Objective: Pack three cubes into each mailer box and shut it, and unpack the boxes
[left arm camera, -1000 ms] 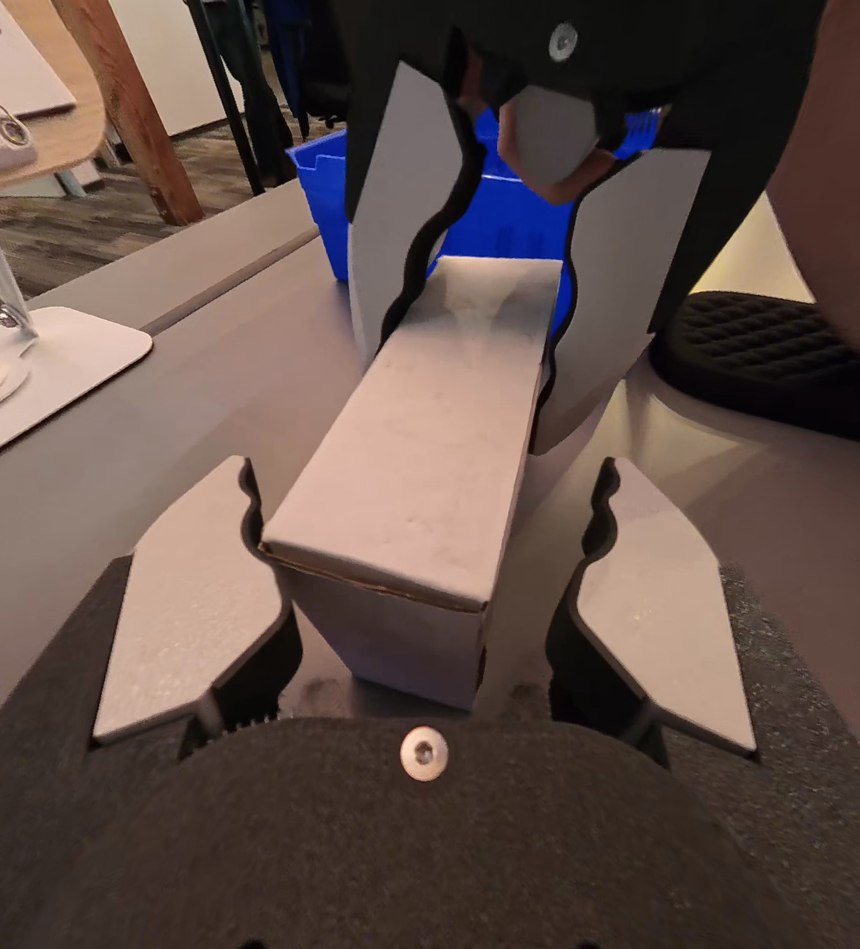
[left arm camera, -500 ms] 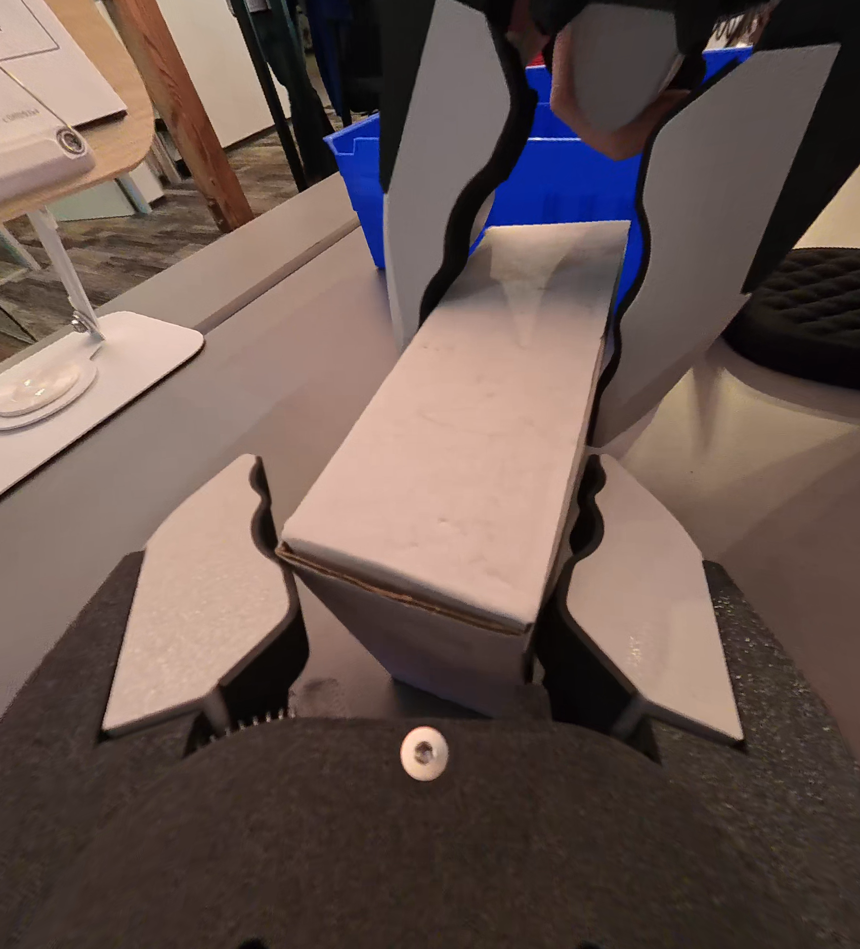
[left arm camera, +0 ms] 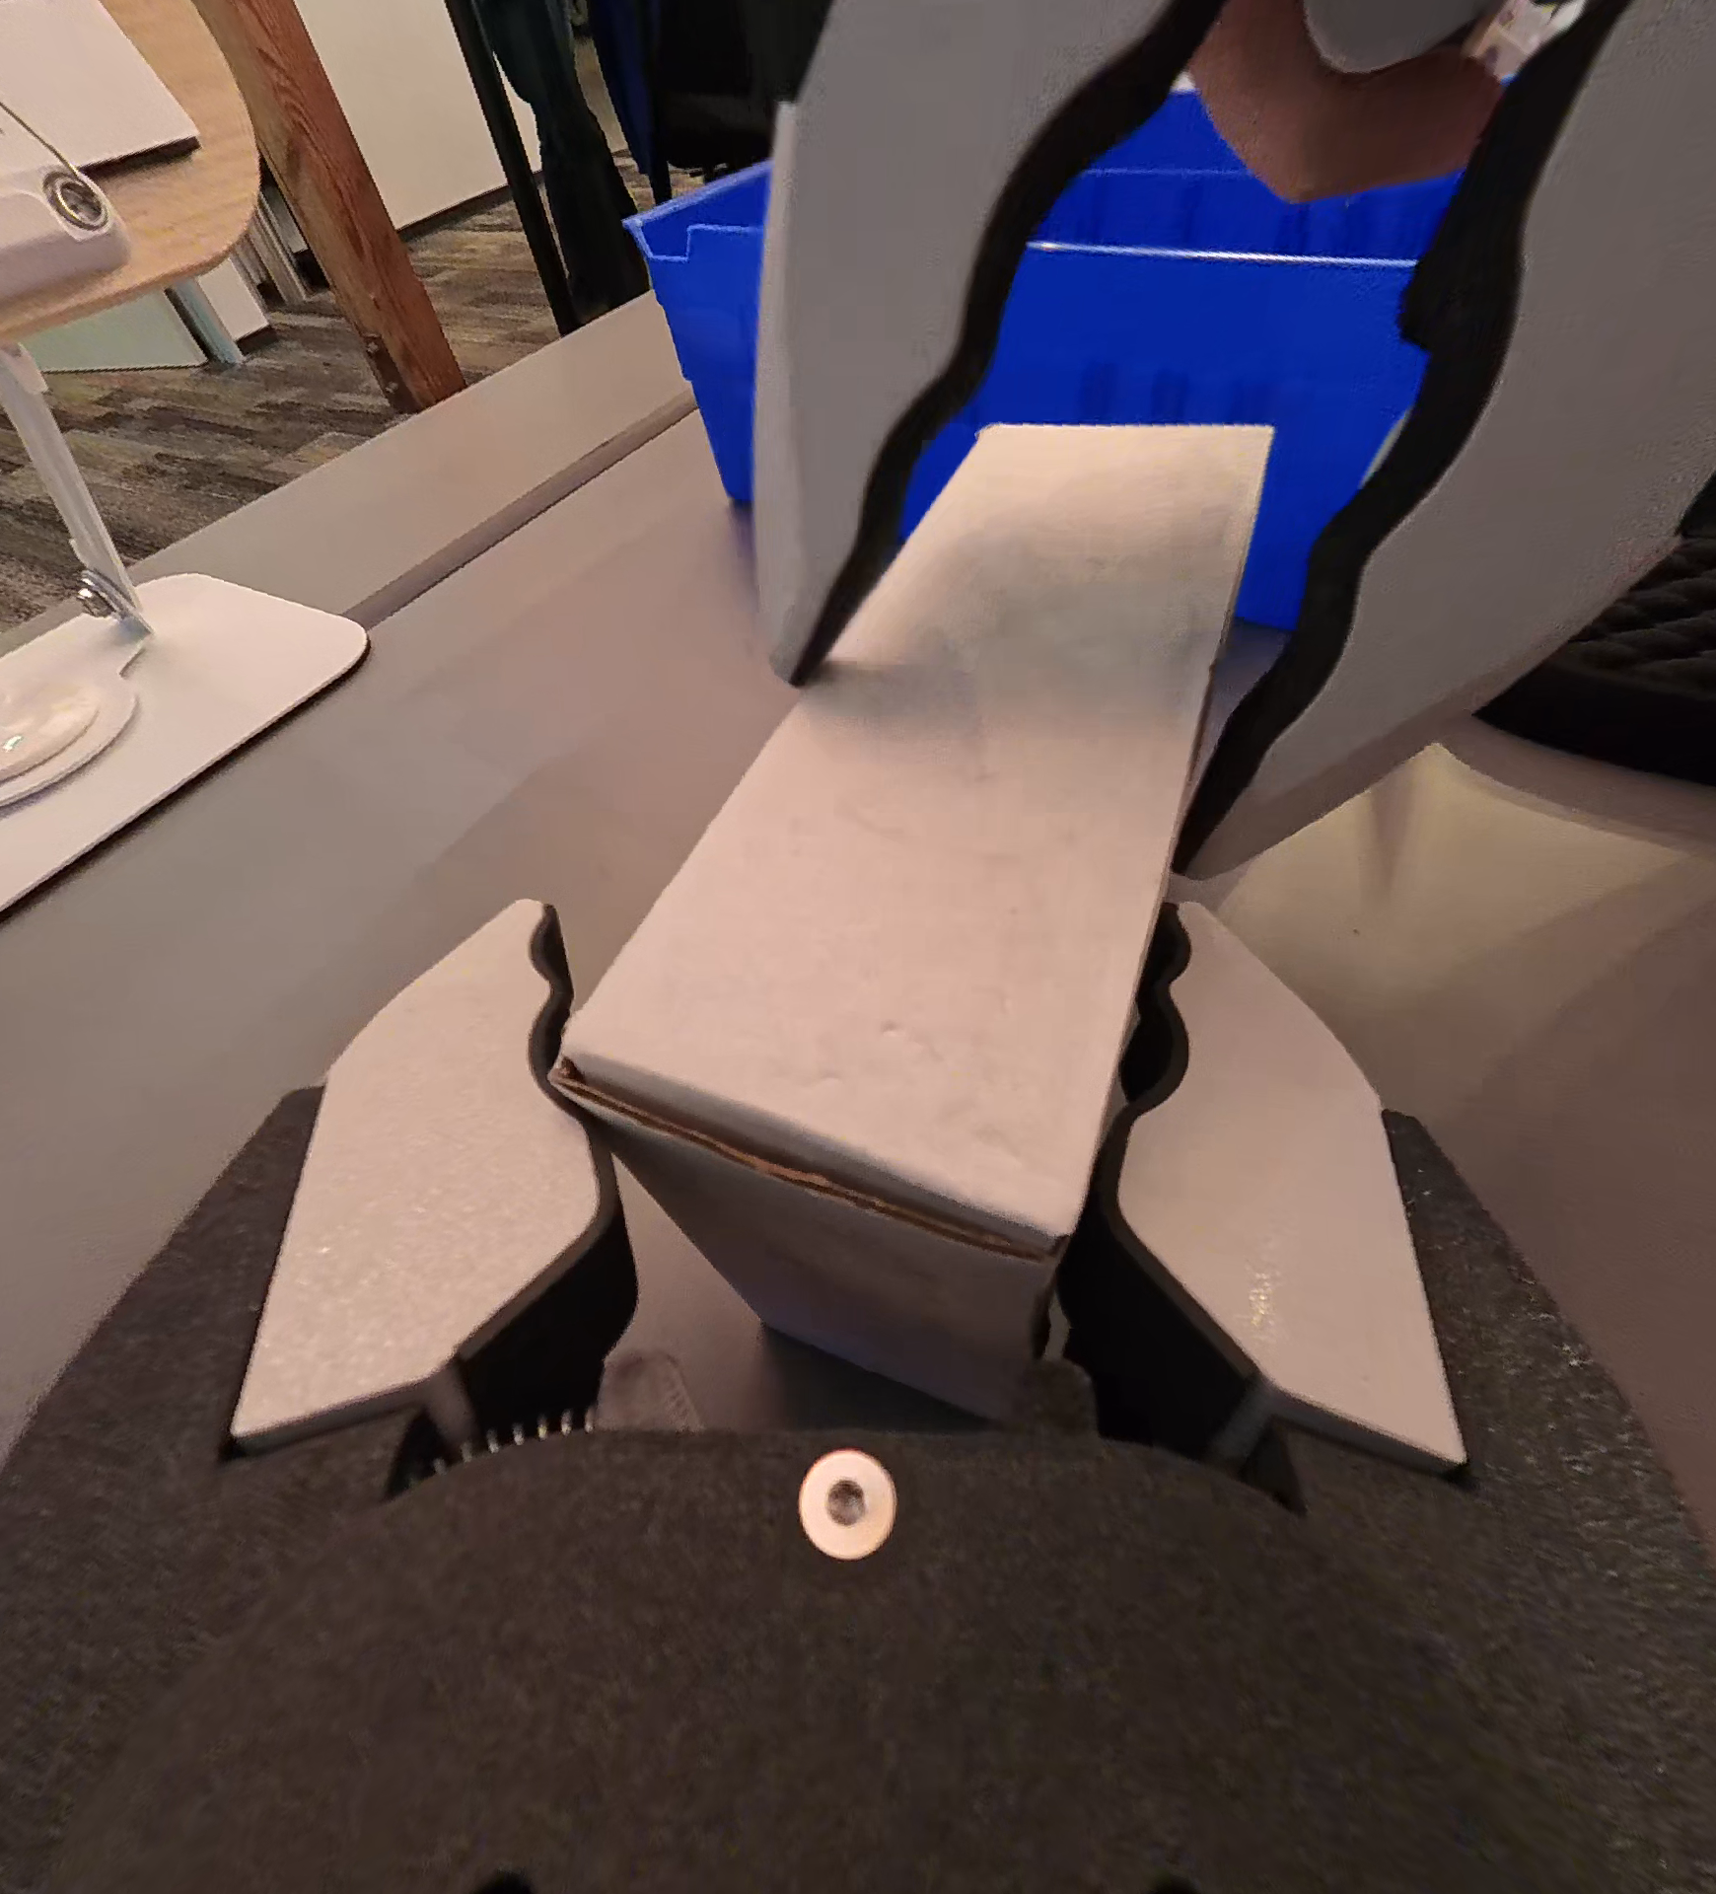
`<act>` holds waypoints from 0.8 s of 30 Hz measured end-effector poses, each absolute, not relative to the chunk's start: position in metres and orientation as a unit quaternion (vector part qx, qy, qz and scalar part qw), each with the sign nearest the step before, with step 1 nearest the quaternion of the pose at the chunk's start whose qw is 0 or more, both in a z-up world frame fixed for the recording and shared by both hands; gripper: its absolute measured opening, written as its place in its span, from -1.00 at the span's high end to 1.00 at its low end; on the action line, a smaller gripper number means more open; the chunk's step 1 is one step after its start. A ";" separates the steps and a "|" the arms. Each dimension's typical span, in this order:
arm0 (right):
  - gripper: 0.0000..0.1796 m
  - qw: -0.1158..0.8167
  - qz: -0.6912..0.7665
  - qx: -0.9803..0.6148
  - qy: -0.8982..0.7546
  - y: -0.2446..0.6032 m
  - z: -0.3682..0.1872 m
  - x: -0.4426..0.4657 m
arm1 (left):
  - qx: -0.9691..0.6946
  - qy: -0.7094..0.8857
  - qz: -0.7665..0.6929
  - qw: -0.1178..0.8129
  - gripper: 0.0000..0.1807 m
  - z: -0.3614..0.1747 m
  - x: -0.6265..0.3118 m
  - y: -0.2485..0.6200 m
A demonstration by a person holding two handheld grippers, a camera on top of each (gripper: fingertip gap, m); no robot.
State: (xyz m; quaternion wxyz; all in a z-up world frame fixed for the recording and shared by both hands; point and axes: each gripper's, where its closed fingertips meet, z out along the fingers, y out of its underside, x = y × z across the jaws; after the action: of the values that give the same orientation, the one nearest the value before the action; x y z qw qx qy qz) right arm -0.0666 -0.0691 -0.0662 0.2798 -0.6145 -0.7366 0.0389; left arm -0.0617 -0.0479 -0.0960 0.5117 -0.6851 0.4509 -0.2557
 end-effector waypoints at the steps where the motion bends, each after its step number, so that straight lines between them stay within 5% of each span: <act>1: 0.35 0.282 0.028 -0.608 -0.741 -0.069 -0.066 -0.067 | -0.685 0.451 -0.257 0.511 -0.16 -0.096 -0.062 -0.048; 14: 0.36 0.295 -0.011 -0.606 -0.739 -0.068 -0.055 -0.063 | -0.690 0.451 -0.258 0.503 -0.13 -0.097 -0.063 -0.048; 19: 0.57 0.288 -0.022 -0.604 -0.743 -0.075 -0.052 -0.062 | -0.693 0.448 -0.257 0.503 -0.12 -0.097 -0.064 -0.047; 24: 0.57 0.294 -0.044 -0.604 -0.740 -0.074 -0.049 -0.062 | -0.693 0.447 -0.257 0.503 -0.11 -0.097 -0.065 -0.047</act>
State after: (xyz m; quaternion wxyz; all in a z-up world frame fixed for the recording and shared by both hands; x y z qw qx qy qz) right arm -0.0623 -0.0741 -0.0490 0.2937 -0.6039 -0.7397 -0.0443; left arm -0.0647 -0.0470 -0.0972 0.5035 -0.6931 0.4472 -0.2573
